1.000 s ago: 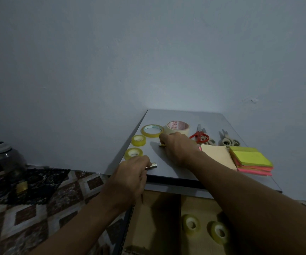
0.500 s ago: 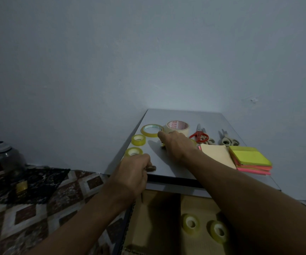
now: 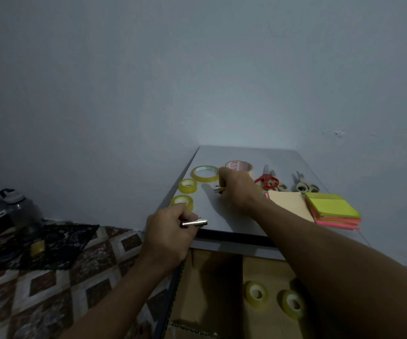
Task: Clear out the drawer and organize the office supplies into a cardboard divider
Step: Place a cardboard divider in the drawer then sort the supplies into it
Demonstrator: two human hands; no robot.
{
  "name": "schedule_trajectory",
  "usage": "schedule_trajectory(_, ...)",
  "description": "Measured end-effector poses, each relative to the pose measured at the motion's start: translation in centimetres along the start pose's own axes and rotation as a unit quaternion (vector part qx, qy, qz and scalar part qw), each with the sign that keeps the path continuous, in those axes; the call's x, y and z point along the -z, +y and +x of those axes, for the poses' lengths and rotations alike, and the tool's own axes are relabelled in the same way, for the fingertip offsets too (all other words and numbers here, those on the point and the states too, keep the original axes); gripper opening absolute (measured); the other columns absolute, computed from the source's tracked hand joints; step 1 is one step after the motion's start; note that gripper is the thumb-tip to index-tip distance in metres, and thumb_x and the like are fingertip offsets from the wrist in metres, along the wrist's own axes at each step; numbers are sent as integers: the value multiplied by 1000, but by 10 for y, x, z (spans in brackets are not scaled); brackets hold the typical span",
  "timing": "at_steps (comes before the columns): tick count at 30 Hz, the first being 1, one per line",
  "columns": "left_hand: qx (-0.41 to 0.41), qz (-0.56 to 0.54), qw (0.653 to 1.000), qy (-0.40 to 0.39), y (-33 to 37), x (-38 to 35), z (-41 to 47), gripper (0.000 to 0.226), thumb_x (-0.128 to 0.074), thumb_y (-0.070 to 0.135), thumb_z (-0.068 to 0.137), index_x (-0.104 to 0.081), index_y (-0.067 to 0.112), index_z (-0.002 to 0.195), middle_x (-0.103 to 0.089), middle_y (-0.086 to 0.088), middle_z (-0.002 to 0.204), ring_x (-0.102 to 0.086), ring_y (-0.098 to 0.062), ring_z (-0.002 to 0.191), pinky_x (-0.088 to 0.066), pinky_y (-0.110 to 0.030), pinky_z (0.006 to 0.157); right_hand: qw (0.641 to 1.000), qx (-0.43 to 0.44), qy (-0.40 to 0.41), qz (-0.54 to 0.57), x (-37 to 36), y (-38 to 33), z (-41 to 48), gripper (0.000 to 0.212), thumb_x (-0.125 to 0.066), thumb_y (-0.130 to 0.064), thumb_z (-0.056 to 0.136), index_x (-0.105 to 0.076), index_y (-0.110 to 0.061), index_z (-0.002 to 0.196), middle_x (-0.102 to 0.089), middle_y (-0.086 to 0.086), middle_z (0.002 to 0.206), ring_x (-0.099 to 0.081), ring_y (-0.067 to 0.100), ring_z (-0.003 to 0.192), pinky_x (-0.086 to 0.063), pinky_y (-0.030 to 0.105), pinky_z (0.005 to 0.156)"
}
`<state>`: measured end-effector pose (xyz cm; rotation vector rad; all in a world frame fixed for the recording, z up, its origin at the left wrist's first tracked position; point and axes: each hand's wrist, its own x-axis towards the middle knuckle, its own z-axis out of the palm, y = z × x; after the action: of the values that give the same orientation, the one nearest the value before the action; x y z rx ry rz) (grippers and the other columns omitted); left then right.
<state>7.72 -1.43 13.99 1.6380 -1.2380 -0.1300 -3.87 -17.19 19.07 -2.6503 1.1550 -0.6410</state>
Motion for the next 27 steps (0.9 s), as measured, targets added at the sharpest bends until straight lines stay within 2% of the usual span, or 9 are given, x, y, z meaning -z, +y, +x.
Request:
schedule_trajectory(2,25,-13,999,15,2,2,-6,16,-81,8,77,-73,22,74,-72,11,74,-66,-4,71,-57,-33,65,999,-14,8,52,2,-1,-2,13,-61,1,87,-57,-9,94,-62,10,95,-59,23,87,-49,27,69)
schedule_trajectory(5,68,-54,996,24,5,6,-19,18,-80,4,76,-73,21,73,-73,3,72,-68,-15,68,-58,-44,65,993,-19,30,113,7,-2,-11,19,-71,-3,83,-56,-15,84,-58,0,85,-54,14,78,-39,18,56)
schedule_trajectory(8,96,-104,990,26,9,9,-36,20,-79,-3,75,-72,16,72,-75,-4,73,-71,-28,71,-59,-53,66,982,-38,51,176,14,-4,-26,22,-76,-5,78,-56,-15,80,-61,-2,82,-55,13,74,-39,21,54)
schedule_trajectory(13,164,-93,982,25,13,10,-77,18,-78,-1,75,-72,16,74,-74,3,72,-71,-17,71,-60,-42,66,969,-68,72,227,24,-10,-62,21,-77,-7,68,-59,-12,77,-68,2,77,-64,24,76,-52,39,67)
schedule_trajectory(17,229,-89,969,-1,12,6,-113,14,-78,1,76,-73,15,79,-74,-1,77,-71,-20,76,-61,-45,72,958,-82,66,266,25,-11,-95,20,-76,-1,68,-60,-7,78,-69,10,80,-59,21,67,-48,34,59)
schedule_trajectory(20,247,-46,967,-34,10,4,-140,15,-78,4,78,-71,17,75,-72,1,78,-69,-15,75,-61,-41,71,956,-87,61,274,22,-9,-119,20,-77,-3,71,-61,-7,81,-67,7,80,-61,20,72,-50,36,63)
schedule_trajectory(23,278,9,956,-95,6,-1,-162,18,-79,4,77,-67,15,68,-70,2,74,-65,-11,70,-55,-28,62,951,-94,49,291,17,-5,-138,22,-78,-3,72,-59,-11,80,-67,5,80,-64,23,77,-55,40,68)
schedule_trajectory(27,303,50,940,-150,4,-13,-172,10,-78,9,79,-69,15,78,-69,1,77,-64,-10,70,-41,-15,49,947,-104,42,300,10,-2,-156,20,-76,-1,74,-61,-11,81,-68,6,83,-66,24,80,-58,49,74)
